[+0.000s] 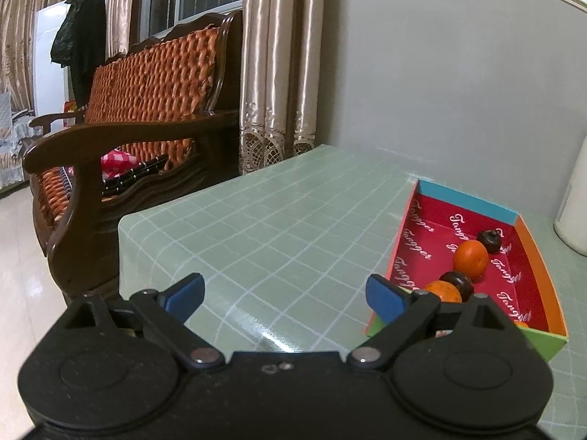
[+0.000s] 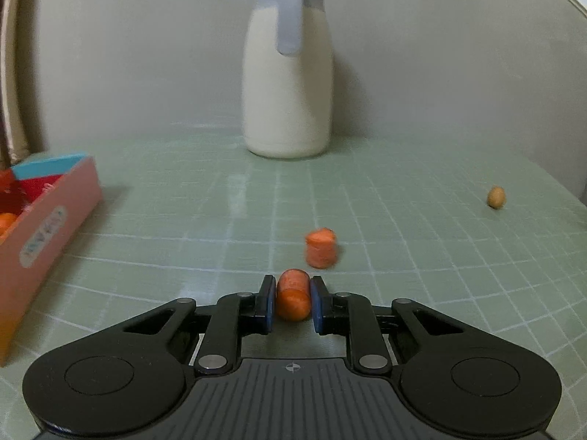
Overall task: Organize fruits
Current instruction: 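Grasp an orange carrot piece with the right gripper, then carry the carrot piece over the box and open the right gripper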
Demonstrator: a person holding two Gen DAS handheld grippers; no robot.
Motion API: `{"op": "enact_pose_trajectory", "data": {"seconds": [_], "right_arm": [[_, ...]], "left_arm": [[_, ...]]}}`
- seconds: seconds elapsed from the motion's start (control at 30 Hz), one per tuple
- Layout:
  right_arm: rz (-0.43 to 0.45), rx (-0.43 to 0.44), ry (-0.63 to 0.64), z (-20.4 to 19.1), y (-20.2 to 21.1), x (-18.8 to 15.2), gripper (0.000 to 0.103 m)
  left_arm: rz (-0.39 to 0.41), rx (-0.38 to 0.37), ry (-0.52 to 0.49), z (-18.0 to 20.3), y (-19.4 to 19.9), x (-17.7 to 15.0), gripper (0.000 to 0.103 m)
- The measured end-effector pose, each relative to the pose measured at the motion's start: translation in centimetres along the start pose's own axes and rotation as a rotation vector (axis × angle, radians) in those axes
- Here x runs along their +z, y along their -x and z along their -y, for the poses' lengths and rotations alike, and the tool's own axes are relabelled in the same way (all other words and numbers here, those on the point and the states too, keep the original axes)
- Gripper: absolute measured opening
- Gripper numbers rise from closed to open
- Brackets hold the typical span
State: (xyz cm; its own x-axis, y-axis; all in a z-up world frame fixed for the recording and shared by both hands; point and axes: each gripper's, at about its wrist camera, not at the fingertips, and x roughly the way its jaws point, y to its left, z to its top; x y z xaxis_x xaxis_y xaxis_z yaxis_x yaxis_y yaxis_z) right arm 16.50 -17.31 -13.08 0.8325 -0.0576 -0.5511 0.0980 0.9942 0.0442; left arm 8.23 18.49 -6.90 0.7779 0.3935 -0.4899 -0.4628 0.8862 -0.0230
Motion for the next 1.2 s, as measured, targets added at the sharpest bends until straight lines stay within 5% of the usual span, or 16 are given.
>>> {"op": "enact_pose_trajectory", "data": {"seconds": [0.6,1.2], "right_arm": [[0.235,0.437,0.075,-6.8,6.1,1.7,0.02],[0.19,0.566,0.259,-15.8,6.2,1.6,0.02]], "left_arm": [[0.002,0.038,0.037,-1.8,0.2,-0.1,0.089],[-0.008,0.028,0.083,-2.7,0.1,0.0,0.09]]}}
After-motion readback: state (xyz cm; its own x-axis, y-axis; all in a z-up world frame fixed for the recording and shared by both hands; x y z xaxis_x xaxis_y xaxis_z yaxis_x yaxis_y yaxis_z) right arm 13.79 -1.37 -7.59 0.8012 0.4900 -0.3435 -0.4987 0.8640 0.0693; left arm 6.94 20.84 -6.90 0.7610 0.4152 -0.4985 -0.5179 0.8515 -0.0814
